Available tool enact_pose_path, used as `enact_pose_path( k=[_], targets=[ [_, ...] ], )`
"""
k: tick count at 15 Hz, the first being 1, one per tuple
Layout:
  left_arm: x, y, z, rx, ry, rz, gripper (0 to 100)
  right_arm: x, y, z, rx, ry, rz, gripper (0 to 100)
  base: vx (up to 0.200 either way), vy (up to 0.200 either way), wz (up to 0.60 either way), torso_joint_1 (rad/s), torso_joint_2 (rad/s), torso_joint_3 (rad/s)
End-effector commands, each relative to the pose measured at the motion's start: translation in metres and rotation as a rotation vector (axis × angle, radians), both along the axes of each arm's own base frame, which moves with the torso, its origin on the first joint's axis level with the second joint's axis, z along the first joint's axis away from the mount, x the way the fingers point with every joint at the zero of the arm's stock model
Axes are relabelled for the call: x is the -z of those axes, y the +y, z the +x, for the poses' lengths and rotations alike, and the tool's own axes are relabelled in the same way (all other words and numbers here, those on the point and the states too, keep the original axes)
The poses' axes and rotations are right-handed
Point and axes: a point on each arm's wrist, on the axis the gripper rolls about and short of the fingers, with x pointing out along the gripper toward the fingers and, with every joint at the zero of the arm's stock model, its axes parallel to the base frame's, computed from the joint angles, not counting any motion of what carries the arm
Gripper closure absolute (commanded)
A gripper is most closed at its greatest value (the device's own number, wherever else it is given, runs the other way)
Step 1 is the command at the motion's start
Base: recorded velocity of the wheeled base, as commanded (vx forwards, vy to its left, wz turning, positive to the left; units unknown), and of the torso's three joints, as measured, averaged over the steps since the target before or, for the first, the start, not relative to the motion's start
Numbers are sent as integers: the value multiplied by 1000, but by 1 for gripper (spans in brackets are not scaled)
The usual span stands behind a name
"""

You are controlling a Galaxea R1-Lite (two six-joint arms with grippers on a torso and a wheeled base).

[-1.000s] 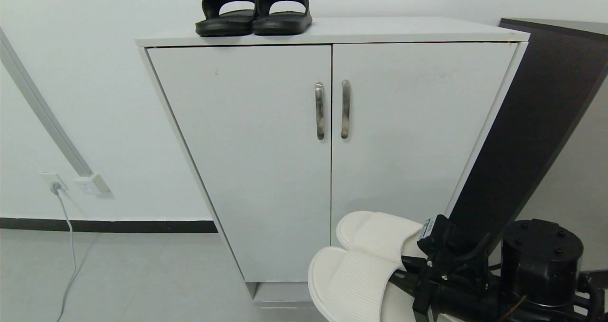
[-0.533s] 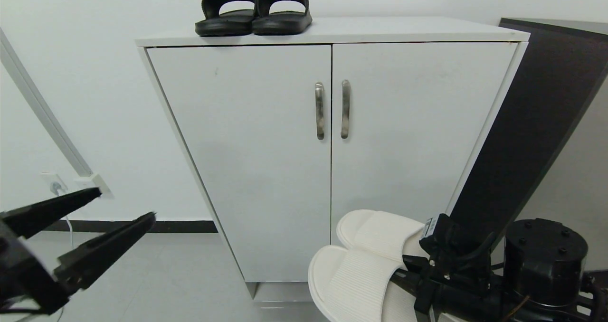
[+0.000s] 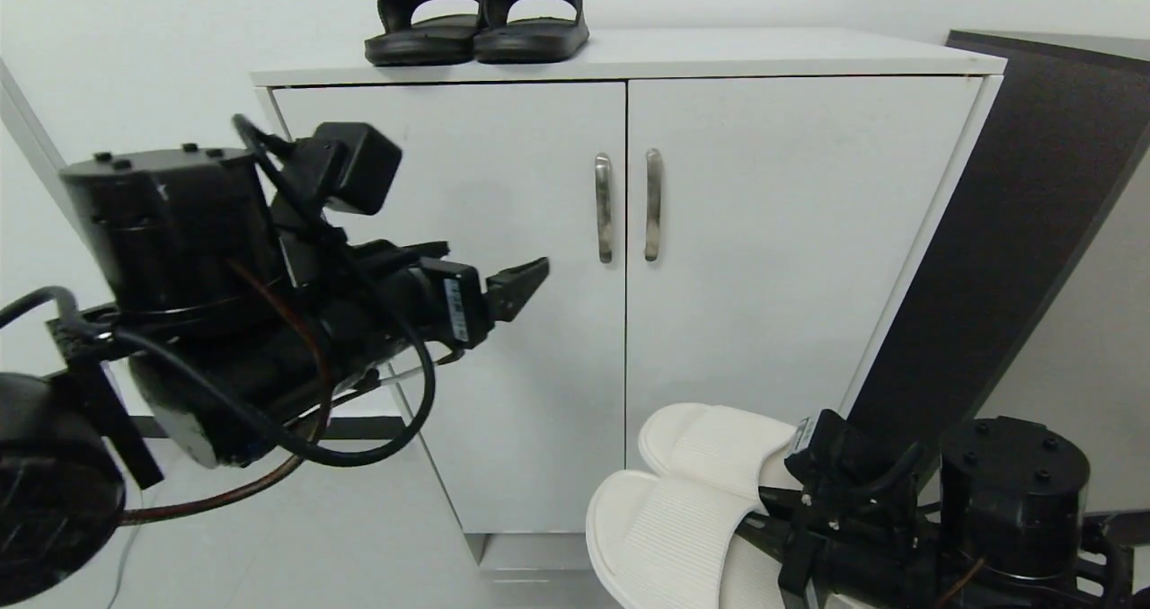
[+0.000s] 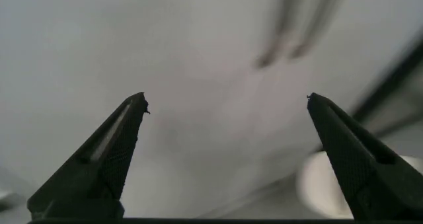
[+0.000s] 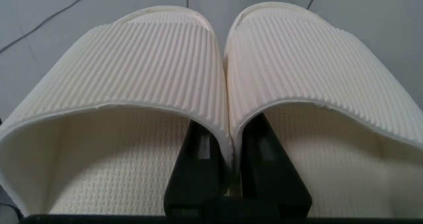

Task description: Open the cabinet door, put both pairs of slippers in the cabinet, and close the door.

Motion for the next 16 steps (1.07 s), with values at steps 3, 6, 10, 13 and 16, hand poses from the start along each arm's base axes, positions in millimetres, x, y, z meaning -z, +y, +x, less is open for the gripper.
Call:
enact_pose_path(
  k=[3, 6, 10, 13, 16],
  targets=[
    [-10, -33, 14, 297, 140, -49, 0, 5, 1, 1, 2, 11, -15, 100, 0, 0, 0, 0, 0, 0],
    [-31, -44, 23, 432, 187, -159, 0, 5, 1, 1, 2, 13, -18, 100, 0, 0, 0, 0, 0, 0],
    [-48, -57, 37, 540, 187, -192, 0, 5, 0, -1, -7, 10, -21, 100, 0, 0, 0, 0, 0, 0],
    [-57, -63, 45, 555, 198, -195, 0, 6, 0, -2, -11, 3, -29, 100, 0, 0, 0, 0, 0, 0],
    [-56, -68, 53, 550, 223, -225, 0, 6, -1, -2, -15, -2, -34, 100, 0, 0, 0, 0, 0, 0]
  ],
)
